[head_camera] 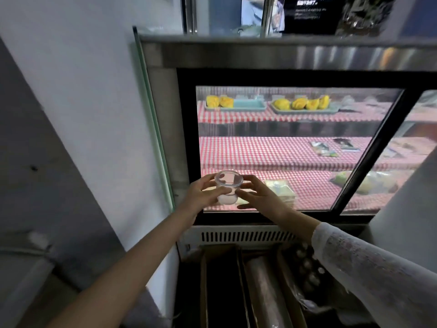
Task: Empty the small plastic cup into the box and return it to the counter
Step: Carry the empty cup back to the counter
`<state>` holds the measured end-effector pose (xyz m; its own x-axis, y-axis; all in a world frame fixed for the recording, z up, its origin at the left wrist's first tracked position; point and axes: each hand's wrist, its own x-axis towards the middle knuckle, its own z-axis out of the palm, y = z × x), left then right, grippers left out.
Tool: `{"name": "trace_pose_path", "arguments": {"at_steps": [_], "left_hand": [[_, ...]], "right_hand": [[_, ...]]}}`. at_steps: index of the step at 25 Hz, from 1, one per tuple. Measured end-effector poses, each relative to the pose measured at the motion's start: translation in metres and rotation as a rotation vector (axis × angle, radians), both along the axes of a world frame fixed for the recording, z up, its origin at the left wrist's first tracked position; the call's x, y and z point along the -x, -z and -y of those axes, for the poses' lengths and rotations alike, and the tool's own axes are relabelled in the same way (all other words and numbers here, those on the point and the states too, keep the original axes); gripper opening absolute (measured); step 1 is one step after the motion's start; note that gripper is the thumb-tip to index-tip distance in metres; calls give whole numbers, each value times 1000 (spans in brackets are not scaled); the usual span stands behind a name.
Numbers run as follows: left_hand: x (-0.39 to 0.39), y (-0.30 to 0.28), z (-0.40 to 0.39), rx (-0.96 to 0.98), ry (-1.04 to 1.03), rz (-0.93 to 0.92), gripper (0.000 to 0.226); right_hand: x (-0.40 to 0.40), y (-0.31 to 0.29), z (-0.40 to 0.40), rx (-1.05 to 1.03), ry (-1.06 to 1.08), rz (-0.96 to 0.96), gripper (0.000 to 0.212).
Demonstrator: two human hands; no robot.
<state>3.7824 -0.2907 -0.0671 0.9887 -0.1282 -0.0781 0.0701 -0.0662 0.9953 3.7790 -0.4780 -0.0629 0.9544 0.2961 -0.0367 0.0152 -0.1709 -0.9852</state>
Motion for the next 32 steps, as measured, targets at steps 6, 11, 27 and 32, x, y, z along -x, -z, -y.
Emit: {"name": "trace_pose_path", "arguments": {"at_steps": [6, 11, 27, 32], "left_hand": [[28, -141, 16, -9, -19, 47, 48], [63, -235, 35, -17, -21, 67, 51], [201, -395, 91, -17, -52, 150, 46], [232, -404, 89, -20, -101, 161, 46]], "right_hand": [[33, -144, 17, 2, 6, 25, 33], [70, -241, 37, 62, 1, 49, 41], [191, -394, 90, 80, -18, 166, 30], [218, -408, 88, 120, -49, 166, 34]]}}
